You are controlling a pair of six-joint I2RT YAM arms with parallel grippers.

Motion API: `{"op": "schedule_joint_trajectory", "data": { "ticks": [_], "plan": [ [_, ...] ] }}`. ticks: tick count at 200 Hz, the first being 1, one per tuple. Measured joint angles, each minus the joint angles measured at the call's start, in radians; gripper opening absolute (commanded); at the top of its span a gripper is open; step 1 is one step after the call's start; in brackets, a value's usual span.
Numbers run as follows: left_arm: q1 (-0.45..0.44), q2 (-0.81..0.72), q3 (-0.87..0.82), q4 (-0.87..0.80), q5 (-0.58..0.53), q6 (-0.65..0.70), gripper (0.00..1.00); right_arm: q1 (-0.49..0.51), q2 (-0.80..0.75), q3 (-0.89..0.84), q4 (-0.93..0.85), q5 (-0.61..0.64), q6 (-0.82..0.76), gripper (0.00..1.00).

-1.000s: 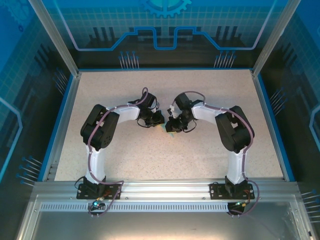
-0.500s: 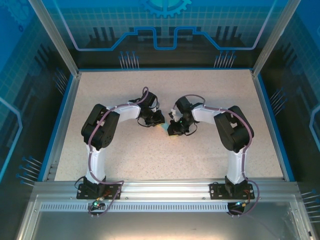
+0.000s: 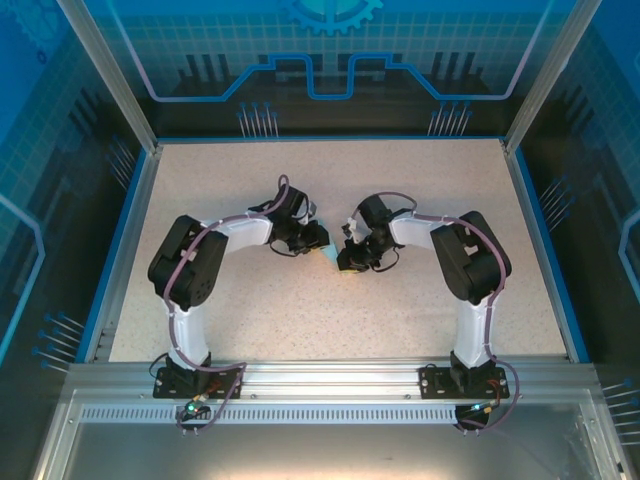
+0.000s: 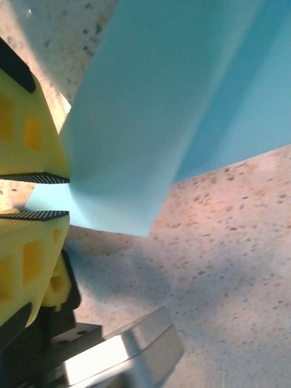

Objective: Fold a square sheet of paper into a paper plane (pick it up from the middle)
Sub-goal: Fold the wing for the fifth time at the center of the table.

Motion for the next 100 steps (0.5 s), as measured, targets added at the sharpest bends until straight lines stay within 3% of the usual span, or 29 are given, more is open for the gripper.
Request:
{"op": "schedule_joint_trajectory", "data": {
  "ticks": [100],
  "plan": [
    [-0.041, 0.05, -0.051, 0.132, 0.07, -0.035, 0.18, -0.008, 0.008, -0.002, 0.005, -0.023, 0.032, 0.12]
  ]
}}
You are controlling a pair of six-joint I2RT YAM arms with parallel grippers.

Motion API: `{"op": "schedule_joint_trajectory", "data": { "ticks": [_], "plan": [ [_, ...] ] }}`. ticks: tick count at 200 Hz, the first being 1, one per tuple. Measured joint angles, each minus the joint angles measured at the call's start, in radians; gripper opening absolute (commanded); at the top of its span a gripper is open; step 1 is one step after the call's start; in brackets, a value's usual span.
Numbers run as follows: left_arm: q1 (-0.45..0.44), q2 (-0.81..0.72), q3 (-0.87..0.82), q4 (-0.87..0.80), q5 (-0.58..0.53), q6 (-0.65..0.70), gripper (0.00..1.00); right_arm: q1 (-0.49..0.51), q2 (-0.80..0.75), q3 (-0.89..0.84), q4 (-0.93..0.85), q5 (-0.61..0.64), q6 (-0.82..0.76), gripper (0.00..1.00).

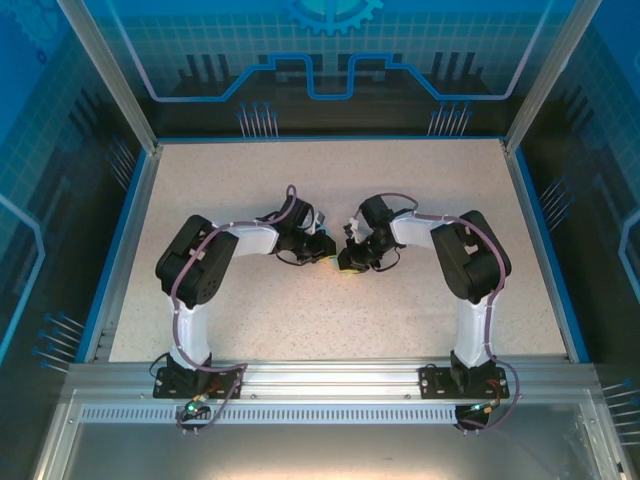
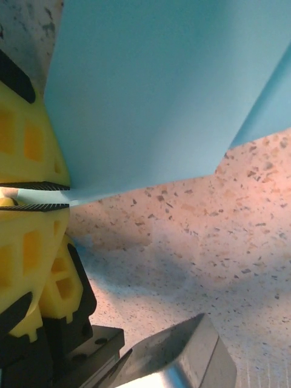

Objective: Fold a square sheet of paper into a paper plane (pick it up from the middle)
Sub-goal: Fold the wing for the fifth time at the center of the table.

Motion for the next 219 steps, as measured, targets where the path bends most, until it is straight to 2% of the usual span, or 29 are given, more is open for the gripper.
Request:
{"op": "schedule_joint_trajectory", "data": {
  "ticks": [77, 118, 219],
  "plan": [
    [-0.001, 0.003, 0.0, -0.004, -0.032, -0.019, 0.12, -0.001, -0.037, -0.005, 0.013, -0.008, 0.007, 0.17],
    [-0.003, 0.003, 0.0, -0.011, -0.058, -0.061, 0.1, 0.013, -0.105, 0.014, 0.017, 0.047, -0.003, 0.16],
    [-0.003, 0.003, 0.001, -0.012, -0.072, -0.131, 0.1, 0.042, 0.001, 0.058, -0.018, 0.123, -0.024, 0.13]
  ]
}}
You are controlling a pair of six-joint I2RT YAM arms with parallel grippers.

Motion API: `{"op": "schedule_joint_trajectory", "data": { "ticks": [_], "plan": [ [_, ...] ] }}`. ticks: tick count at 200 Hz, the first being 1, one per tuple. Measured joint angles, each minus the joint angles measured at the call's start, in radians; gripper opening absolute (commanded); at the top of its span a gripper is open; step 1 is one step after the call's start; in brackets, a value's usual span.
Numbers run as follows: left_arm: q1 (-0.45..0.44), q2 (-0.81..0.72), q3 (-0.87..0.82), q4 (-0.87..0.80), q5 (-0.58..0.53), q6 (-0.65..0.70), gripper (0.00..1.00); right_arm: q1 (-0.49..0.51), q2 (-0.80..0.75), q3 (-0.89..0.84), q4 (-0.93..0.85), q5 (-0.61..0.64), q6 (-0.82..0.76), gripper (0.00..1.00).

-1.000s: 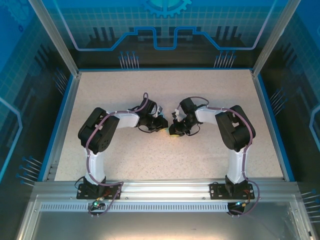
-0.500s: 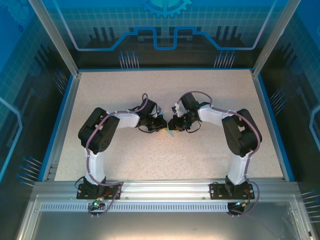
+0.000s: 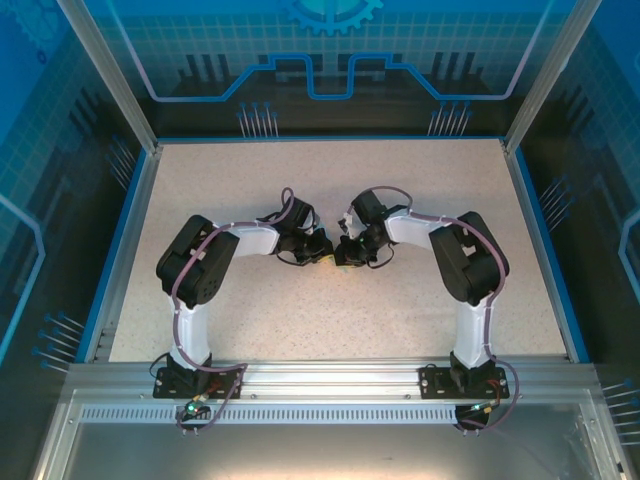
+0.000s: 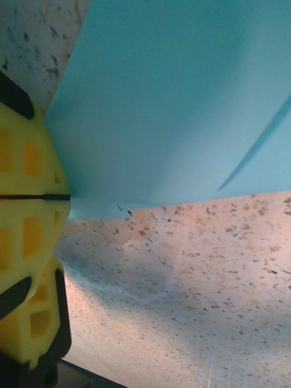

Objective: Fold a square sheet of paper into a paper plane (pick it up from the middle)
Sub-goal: Fold the wing for the fifth time at the center of the table.

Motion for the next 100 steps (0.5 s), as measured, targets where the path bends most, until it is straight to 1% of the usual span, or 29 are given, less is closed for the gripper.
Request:
{"op": "schedule_joint_trajectory", "data": {
  "ticks": [72, 100],
  "plan": [
    [0.002, 0.006, 0.02, -0.029, -0.004, 0.001, 0.12, -0.006, 0.008, -0.002, -0.001, -0.002, -0.008, 0.11],
    [0.025, 0.021, 0.04, -0.034, 0.005, 0.018, 0.13, -0.009, 0.008, -0.008, 0.007, -0.009, -0.008, 0.1]
  ]
}}
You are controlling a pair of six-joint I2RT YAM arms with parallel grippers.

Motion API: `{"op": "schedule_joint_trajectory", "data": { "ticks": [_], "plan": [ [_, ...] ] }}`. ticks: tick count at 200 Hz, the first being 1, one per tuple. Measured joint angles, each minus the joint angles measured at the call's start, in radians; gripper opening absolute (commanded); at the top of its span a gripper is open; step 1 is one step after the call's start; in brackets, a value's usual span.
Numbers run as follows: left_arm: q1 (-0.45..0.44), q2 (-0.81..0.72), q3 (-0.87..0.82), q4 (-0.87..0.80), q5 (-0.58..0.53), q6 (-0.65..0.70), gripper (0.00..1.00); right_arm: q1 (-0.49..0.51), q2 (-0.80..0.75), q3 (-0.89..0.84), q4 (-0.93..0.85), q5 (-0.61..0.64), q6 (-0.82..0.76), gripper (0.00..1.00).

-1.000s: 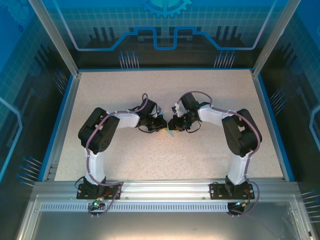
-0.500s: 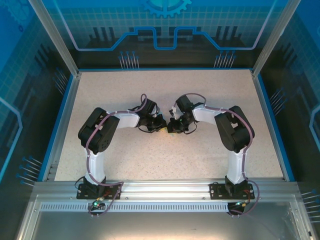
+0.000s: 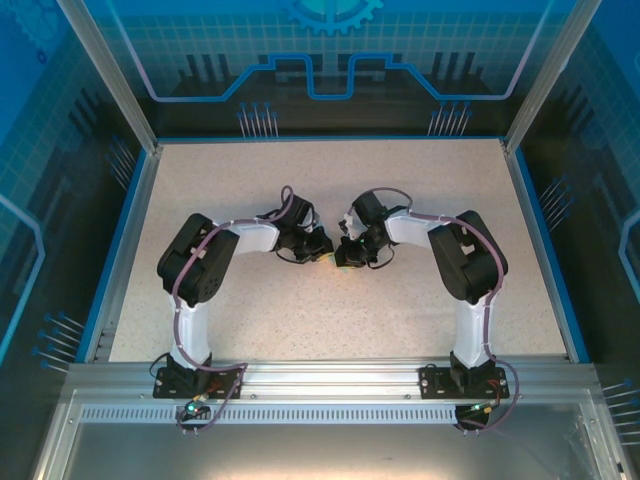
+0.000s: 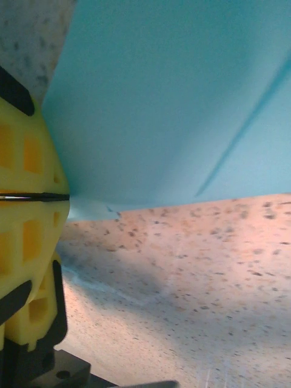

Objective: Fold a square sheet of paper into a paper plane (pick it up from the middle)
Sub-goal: Fold the wing for the fifth time at the center of the table.

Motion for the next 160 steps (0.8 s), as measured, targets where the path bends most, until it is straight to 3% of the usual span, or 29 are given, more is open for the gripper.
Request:
{"op": "schedule_joint_trajectory", "data": {
  "ticks": [114, 138, 160],
  "plan": [
    [0.234, 0.111, 0.164, -0.024, 0.072, 0.163, 0.24, -0.011, 0.001, -0.009, 0.014, -0.027, 0.0, 0.11],
    [0.269, 0.11, 0.197, -0.066, 0.03, 0.204, 0.32, -0.011, 0.001, -0.008, 0.016, -0.036, 0.003, 0.16],
    [0.284, 0.094, 0.21, -0.111, -0.015, 0.236, 0.4, -0.011, -0.01, -0.006, 0.019, -0.049, 0.031, 0.27]
  ]
}}
